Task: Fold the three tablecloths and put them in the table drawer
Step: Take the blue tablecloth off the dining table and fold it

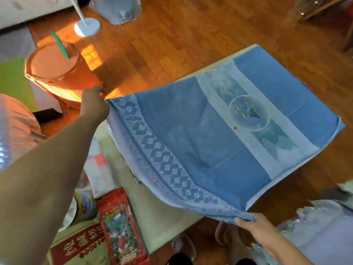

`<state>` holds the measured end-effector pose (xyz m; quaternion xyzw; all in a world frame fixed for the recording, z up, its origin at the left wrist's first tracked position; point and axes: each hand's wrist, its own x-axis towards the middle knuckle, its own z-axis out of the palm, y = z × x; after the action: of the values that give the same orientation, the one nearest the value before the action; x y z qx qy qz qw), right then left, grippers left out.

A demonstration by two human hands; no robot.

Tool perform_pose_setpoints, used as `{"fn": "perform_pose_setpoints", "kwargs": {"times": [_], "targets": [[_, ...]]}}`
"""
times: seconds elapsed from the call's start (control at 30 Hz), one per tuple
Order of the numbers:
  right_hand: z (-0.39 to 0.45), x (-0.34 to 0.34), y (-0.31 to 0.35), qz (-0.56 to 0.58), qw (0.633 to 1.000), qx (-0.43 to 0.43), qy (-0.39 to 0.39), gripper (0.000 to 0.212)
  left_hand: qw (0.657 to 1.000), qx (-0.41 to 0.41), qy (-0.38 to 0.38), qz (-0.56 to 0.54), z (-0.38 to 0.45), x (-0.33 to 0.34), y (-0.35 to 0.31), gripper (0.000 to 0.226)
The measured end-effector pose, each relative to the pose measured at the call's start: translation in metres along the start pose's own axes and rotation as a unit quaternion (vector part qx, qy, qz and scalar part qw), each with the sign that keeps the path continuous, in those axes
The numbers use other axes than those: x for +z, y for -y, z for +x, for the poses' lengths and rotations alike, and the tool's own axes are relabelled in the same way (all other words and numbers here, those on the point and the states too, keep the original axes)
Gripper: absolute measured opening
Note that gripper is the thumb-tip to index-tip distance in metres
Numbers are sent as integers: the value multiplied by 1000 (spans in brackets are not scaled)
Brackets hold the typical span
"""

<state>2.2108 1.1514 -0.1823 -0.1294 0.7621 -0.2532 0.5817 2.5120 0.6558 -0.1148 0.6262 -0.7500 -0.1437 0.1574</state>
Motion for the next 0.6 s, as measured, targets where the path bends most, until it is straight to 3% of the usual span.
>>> {"fn": "perform_pose_setpoints", "kwargs": {"times": [0.07, 0.13, 0.2, 0.3, 0.33, 0.37, 0.4, 0.5, 0.57, 0.6], "targets": [[2, 17, 0, -31, 999, 7, 26, 14, 999, 44, 7, -10, 2, -11, 6, 40], [0, 37, 6, -96, 992, 21, 72, 9, 998, 36, -7, -59, 5, -21, 9, 35], [0, 59, 9, -166, 975, 42, 139, 23, 993, 5, -30, -112, 11, -27, 13, 37], [5, 102, 7, -214, 952, 19, 217, 16, 987, -103, -35, -117, 27, -19, 40, 21], [7, 117, 6, -220, 952, 7, 212, 25, 982, -151, -32, -112, 31, -7, 63, 15], [12, 131, -2, -231, 950, -7, 211, 36, 972, -206, -25, -113, 26, -2, 75, 27], [17, 144, -10, -243, 945, -11, 220, 43, 963, -248, -3, -103, 18, 5, 90, 39], [32, 172, -29, -285, 908, 24, 306, 50, 940, -316, 110, -61, -38, 26, 96, 35], [45, 180, -28, -322, 898, 18, 300, 44, 916, -346, 168, -118, -79, 50, 96, 37], [54, 181, -25, -316, 910, 11, 267, 41, 905, -351, 180, -158, -91, 60, 101, 38]]}}
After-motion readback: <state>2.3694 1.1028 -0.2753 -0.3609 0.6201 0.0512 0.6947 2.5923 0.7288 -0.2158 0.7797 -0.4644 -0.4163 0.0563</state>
